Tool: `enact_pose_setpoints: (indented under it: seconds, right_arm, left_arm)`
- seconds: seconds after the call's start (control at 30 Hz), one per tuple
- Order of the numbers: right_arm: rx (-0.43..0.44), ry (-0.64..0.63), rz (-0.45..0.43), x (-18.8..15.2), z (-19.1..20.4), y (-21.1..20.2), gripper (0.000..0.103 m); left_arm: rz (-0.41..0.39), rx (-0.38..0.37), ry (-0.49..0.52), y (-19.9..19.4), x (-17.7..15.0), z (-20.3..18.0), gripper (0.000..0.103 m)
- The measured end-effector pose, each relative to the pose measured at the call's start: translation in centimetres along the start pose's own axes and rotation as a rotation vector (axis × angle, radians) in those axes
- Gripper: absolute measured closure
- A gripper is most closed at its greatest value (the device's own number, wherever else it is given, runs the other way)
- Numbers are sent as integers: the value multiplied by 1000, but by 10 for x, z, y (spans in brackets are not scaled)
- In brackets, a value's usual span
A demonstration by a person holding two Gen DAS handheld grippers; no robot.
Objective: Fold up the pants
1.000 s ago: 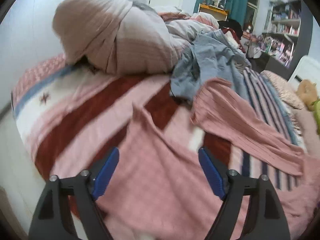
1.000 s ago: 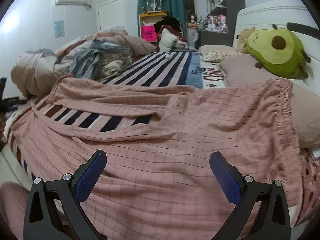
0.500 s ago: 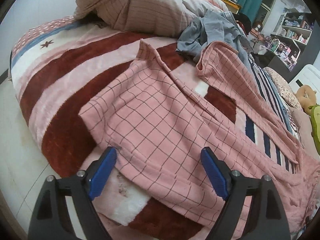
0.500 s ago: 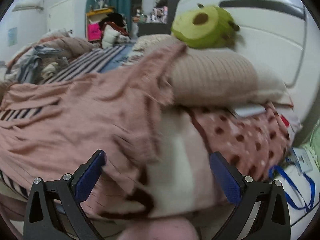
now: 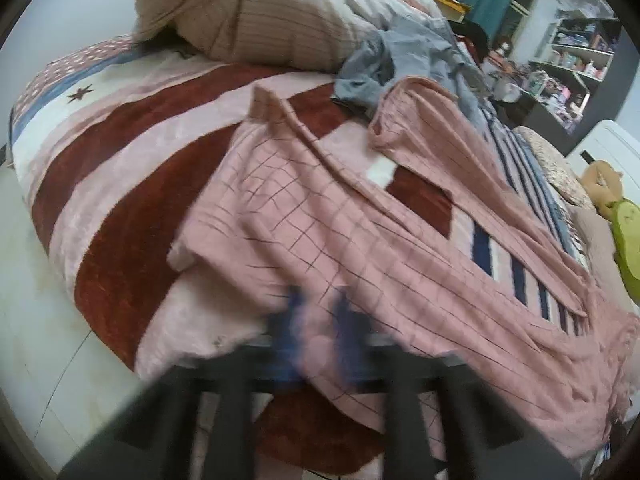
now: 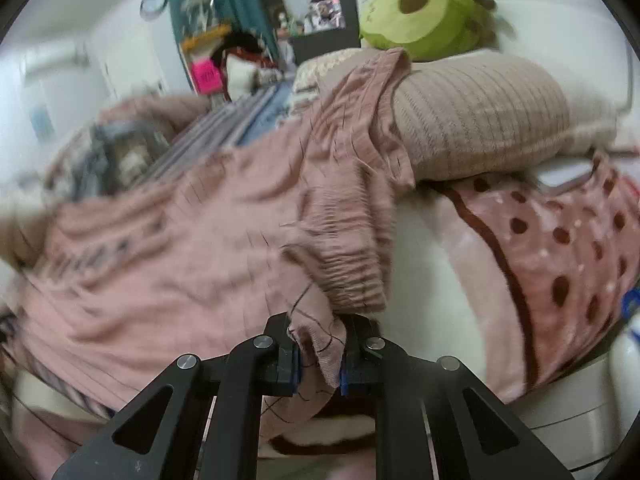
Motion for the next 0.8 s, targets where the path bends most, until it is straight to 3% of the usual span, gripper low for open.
enact_pose_setpoints:
  seconds: [0.13,0.3,0.47,0.8]
  right_arm:
    - [70,108,-51,13,-20,-20,98]
    - [103,73,-81,33,-22,-38,98]
    - [113,-5,-114,66,-3,-42,99]
    - [29,-141,-132,158,37,3,100]
  left_arm:
    - [-55,-10,27,-17,6,-6,100]
    - [-114,-22,57,-43,21,-17,100]
    - [-130,18,131,-55,53,-38,100]
    - [-73,107,227,-11,134,-88,100]
Point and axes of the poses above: each gripper's, at about its wrist camera, not at the fingertips, and y roughly the way its jaws point, z to its left, x to its top, the point moved 1 cm from there along y, roughly the way its jaws point, and after that the axes turned 6 degrees about -x, right-handed, at the moved point
